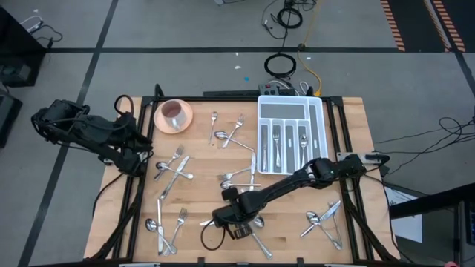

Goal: Sort silverware
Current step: Put the silver knife into the white silverware tray

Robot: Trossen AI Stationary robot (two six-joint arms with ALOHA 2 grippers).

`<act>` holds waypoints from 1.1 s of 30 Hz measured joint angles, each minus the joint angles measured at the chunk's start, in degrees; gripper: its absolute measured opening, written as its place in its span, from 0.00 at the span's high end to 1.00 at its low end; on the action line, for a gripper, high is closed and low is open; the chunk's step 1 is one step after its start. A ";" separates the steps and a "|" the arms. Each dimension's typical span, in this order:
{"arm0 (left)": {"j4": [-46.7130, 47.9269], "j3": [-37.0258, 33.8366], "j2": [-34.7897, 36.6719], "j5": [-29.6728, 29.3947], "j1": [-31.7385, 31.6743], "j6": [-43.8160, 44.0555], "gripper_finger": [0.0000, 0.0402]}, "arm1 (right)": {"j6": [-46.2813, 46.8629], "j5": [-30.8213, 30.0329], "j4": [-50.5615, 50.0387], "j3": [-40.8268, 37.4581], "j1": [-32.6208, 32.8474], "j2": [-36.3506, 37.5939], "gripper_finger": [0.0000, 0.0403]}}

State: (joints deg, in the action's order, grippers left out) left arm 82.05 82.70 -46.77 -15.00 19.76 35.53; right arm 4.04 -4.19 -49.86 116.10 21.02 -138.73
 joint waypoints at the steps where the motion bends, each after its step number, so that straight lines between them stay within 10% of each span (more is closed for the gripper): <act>1: -0.01 0.00 0.04 0.00 -0.01 -0.01 0.73 | 0.27 -0.38 -1.07 1.02 0.00 0.01 1.00; 12: -0.01 0.00 0.49 -0.09 -0.01 -0.33 0.73 | 7.65 -2.47 -6.16 18.84 -0.70 0.79 1.00; 23: -0.06 0.00 0.47 -1.56 0.01 -0.41 0.73 | 41.55 -20.00 -30.90 17.42 -7.83 11.41 1.00; 33: -0.10 0.00 0.47 -3.53 0.01 -0.42 0.73 | 53.10 -26.35 -39.76 17.40 -17.75 13.47 1.00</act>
State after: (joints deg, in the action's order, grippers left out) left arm 81.95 82.70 -46.30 -18.53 19.77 35.11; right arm 57.15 -30.54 -89.62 133.49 3.27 -125.25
